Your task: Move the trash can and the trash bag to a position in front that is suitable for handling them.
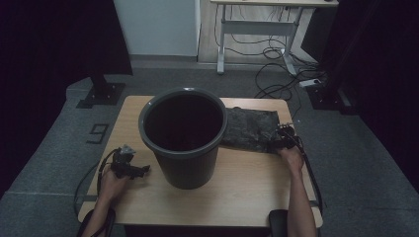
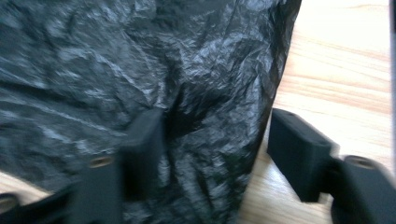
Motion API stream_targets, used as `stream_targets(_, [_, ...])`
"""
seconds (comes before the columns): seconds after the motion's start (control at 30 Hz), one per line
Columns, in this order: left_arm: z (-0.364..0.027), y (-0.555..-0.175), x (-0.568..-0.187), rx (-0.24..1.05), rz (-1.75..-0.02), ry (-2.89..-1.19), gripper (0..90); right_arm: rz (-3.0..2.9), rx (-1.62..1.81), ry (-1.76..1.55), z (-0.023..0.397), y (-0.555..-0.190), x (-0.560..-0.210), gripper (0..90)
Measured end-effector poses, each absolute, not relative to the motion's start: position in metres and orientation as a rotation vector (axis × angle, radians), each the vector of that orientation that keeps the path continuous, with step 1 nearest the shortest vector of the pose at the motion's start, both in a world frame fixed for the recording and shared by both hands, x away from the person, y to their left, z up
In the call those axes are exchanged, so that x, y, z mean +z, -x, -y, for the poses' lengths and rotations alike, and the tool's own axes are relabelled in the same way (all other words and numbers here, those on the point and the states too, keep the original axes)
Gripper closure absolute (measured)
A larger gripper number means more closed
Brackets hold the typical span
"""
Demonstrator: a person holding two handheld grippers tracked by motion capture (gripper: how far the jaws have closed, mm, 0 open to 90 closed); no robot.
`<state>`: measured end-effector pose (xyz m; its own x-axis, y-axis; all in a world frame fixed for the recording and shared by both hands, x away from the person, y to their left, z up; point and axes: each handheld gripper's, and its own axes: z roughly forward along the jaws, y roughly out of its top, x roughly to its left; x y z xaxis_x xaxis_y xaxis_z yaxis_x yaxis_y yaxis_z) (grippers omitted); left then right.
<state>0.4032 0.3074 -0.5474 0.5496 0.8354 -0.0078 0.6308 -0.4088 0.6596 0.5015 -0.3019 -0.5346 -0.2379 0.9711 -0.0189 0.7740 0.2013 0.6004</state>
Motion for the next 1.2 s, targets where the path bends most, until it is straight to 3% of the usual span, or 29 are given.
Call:
stream_targets(0.07, [-0.307, -0.403, -0.547, 0.432, -1.175, -2.172, 0.0, -2.088, 0.713, -1.658, 0.304, -0.501, -0.534, 52.3])
stream_targets(0.1, [-0.307, -0.403, -0.547, 0.432, -1.175, -2.172, 0.0, -2.111, 0.722, -1.640, 0.304, -0.500, -0.533, 63.3])
stream_targets(0.13, [-0.307, -0.403, -0.547, 0.432, -1.175, -2.172, 0.0, -2.127, 0.722, -1.634, 0.303, -0.499, -0.532, 68.7])
stream_targets(0.23, [-0.307, -0.403, -0.547, 0.433, -1.174, -2.172, 0.0, -2.155, 0.723, -1.639, 0.301, -0.491, -0.531, 79.9])
stream_targets(0.5, [-0.306, -0.403, -0.548, 0.432, -1.174, -2.170, 0.0, -2.206, 0.745, -1.621, 0.293, -0.449, -0.530, 80.5])
stream_targets(0.6, [-0.305, -0.403, -0.548, 0.431, -1.172, -2.171, 0.0, -2.254, 0.757, -1.565, 0.276, -0.411, -0.530, 80.4])
stream_targets(0.67, [-0.305, -0.403, -0.548, 0.432, -1.170, -2.172, 0.0, -2.297, 0.769, -1.534, 0.267, -0.396, -0.530, 76.2])
stream_targets(0.7, [-0.305, -0.403, -0.548, 0.430, -1.169, -2.173, 0.0, -2.327, 0.758, -1.509, 0.262, -0.388, -0.527, 68.2])
stream_targets(0.73, [-0.305, -0.403, -0.548, 0.430, -1.169, -2.173, 0.0, -2.327, 0.758, -1.509, 0.262, -0.388, -0.527, 68.2])
stream_targets(0.77, [-0.304, -0.403, -0.548, 0.430, -1.168, -2.173, 0.0, -2.321, 0.748, -1.500, 0.263, -0.382, -0.519, 52.7])
stream_targets(0.8, [-0.304, -0.403, -0.548, 0.430, -1.168, -2.173, 0.0, -2.321, 0.748, -1.500, 0.263, -0.382, -0.519, 52.7])
stream_targets(0.83, [-0.304, -0.402, -0.548, 0.430, -1.168, -2.173, 0.0, -2.206, 0.774, -1.525, 0.275, -0.386, -0.506, 41.6])
stream_targets(0.93, [-0.304, -0.403, -0.548, 0.429, -1.168, -2.174, 0.0, -2.076, 0.787, -1.618, 0.296, -0.405, -0.498, 30.1])
stream_targets(1.07, [-0.304, -0.403, -0.548, 0.429, -1.166, -2.174, 0.0, -2.025, 0.747, -1.681, 0.310, -0.439, -0.508, 27.3])
stream_targets(1.2, [-0.304, -0.403, -0.548, 0.429, -1.167, -2.174, 0.0, -2.042, 0.659, -1.694, 0.310, -0.455, -0.522, 37.1])
